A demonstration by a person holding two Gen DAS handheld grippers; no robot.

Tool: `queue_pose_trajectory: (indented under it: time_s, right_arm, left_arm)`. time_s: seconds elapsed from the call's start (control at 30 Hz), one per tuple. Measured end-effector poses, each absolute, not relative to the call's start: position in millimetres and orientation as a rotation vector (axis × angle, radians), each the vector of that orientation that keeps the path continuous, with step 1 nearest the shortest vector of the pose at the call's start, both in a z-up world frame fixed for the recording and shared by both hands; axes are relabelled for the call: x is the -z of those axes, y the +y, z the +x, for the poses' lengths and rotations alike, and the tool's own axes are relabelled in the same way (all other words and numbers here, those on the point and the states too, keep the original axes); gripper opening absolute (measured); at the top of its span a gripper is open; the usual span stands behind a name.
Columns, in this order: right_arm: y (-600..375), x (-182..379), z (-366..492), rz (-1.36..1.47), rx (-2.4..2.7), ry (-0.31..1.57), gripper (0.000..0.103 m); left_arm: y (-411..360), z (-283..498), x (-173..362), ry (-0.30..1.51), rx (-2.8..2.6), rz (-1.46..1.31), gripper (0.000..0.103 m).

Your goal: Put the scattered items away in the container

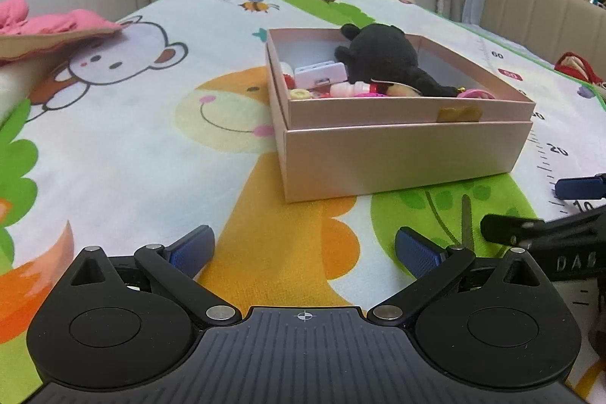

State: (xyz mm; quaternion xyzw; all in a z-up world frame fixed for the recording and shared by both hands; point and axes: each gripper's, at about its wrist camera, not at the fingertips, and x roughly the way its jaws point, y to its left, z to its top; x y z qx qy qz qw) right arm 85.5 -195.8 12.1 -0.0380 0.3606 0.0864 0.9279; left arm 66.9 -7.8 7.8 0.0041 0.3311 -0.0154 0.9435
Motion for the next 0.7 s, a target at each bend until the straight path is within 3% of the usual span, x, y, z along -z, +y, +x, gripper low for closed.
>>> queue_pose_trajectory:
  time_s: [0.7]
  right_arm:
    - [-197, -4, 71, -0.052, -0.066, 0.688, 0.103]
  left_arm:
    - [-11, 71, -7, 0.686, 0.023, 0.025, 0.103]
